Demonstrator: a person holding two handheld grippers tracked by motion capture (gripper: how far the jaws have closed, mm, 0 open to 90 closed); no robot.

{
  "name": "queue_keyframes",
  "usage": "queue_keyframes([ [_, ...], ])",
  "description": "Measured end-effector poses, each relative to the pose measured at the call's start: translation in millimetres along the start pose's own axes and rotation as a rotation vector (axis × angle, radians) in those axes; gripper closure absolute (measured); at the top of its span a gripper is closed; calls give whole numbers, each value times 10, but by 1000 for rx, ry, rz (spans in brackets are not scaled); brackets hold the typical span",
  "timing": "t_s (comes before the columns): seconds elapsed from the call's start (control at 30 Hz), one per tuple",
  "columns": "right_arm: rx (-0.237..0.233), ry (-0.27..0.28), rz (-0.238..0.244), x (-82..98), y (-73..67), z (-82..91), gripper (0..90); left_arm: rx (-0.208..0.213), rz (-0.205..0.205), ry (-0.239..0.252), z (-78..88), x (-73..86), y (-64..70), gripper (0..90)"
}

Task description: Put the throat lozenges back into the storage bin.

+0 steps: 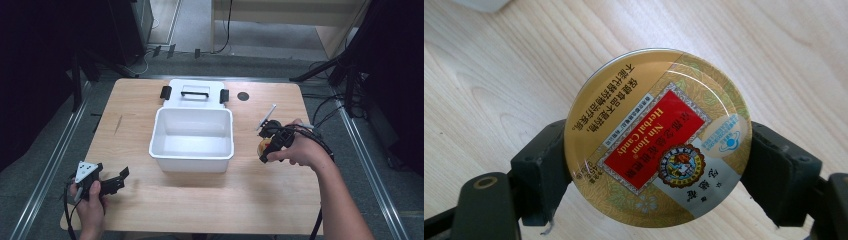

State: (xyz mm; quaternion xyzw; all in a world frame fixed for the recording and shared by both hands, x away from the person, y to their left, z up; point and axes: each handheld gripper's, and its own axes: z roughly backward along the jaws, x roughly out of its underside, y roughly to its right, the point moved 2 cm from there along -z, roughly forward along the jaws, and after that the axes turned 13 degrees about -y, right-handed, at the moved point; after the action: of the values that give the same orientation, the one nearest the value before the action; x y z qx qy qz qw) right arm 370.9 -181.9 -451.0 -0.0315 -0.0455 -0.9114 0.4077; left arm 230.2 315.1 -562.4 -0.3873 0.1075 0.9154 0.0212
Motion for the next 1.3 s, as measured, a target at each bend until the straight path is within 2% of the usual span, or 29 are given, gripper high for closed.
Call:
queue_keyframes([
  [0.57, 28, 16, 36, -261, -1, 367, 205, 5, 2, -5, -4, -2, -3, 1],
  [0.83, 35, 21, 45, -362, -8, 475, 205, 7, 5, -4, -6, -3, -6, 1],
  [1.3, 65, 30, 84, -623, -115, 729, 205, 12, 9, -6, -4, -5, -18, 1],
])
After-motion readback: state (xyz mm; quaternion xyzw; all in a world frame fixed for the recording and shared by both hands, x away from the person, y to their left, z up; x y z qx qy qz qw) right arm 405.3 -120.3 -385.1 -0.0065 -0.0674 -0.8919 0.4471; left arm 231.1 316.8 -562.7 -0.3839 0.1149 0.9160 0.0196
